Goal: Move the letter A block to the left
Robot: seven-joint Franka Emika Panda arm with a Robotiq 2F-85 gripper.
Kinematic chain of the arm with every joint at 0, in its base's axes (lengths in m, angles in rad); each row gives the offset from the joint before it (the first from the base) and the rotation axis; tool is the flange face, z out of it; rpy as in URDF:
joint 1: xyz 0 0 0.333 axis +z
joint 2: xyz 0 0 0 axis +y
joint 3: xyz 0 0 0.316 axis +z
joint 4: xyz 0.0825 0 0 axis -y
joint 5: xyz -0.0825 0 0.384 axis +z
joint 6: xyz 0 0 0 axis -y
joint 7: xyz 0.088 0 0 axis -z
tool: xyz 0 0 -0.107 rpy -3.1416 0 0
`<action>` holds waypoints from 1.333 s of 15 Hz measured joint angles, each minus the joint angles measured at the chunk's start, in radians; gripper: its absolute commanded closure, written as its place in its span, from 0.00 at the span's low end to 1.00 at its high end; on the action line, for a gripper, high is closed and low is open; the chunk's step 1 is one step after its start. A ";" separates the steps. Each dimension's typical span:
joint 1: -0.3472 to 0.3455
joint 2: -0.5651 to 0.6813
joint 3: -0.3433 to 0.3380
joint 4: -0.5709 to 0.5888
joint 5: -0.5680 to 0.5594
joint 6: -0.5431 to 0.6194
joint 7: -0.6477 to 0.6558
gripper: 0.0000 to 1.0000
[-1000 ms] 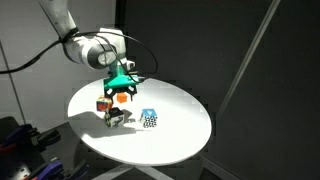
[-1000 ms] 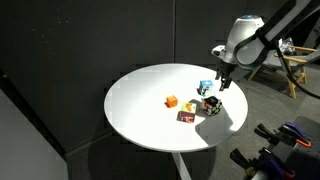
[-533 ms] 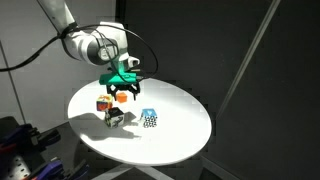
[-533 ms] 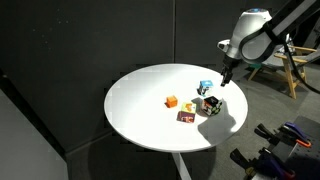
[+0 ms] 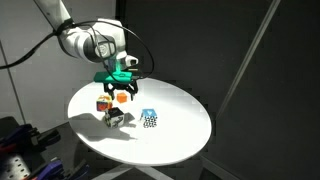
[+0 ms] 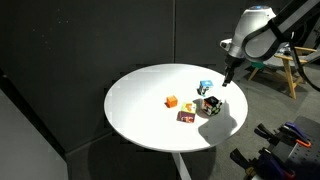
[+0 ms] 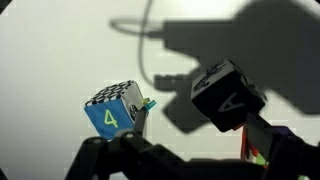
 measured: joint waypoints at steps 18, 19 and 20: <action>0.002 -0.089 0.007 -0.042 0.162 -0.172 0.250 0.00; 0.002 -0.111 0.007 -0.047 0.162 -0.206 0.259 0.00; 0.002 -0.134 0.006 -0.051 0.162 -0.240 0.266 0.00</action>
